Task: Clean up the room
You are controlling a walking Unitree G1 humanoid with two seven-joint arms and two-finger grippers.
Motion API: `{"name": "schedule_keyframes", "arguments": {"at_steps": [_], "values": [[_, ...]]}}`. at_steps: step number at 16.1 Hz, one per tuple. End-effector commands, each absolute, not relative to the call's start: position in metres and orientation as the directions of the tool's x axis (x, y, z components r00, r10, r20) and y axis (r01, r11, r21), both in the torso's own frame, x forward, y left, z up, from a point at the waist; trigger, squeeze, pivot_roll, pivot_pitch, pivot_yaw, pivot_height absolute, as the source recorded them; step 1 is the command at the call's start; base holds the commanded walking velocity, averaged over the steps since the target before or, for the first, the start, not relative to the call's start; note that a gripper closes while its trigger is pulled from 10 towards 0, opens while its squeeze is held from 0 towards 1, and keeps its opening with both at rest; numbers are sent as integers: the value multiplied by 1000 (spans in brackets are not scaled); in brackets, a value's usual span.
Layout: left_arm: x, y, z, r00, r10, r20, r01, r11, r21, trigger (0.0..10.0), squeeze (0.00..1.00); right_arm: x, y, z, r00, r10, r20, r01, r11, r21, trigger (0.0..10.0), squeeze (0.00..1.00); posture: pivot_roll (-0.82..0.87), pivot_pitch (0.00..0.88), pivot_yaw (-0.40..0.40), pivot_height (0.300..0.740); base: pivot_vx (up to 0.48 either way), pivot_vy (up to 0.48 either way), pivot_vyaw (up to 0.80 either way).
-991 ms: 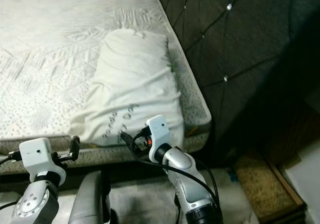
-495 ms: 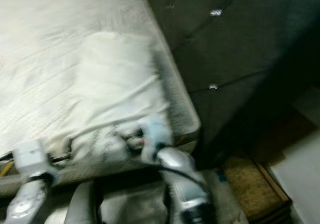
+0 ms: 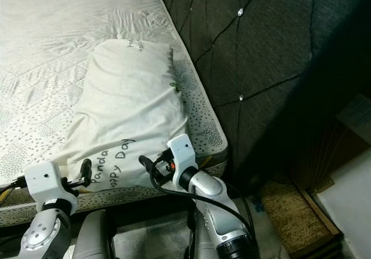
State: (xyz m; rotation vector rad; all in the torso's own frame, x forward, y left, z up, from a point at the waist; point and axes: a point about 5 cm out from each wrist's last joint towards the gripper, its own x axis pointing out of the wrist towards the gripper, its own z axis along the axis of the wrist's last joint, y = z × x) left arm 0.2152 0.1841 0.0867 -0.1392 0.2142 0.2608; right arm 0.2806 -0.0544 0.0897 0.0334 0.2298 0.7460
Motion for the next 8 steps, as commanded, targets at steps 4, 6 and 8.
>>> {"name": "schedule_keyframes", "arguments": {"at_steps": [4,6,8], "values": [[213,182,83,938,238,-251,-270,958,-101,10000,0,279,-58,87,704,680,-208,-679,729,88,10000,0,-19,129,-64,565,0,0,517],[213,182,82,936,241,-257,-273,957,-98,10000,0,280,-59,85,711,667,-221,-668,739,83,10000,0,-19,130,-66,565,0,0,0],[213,181,82,936,233,-263,-266,959,-96,10000,0,287,-66,86,722,650,-237,-667,745,10,10000,0,-19,130,-65,565,0,0,0]]}}
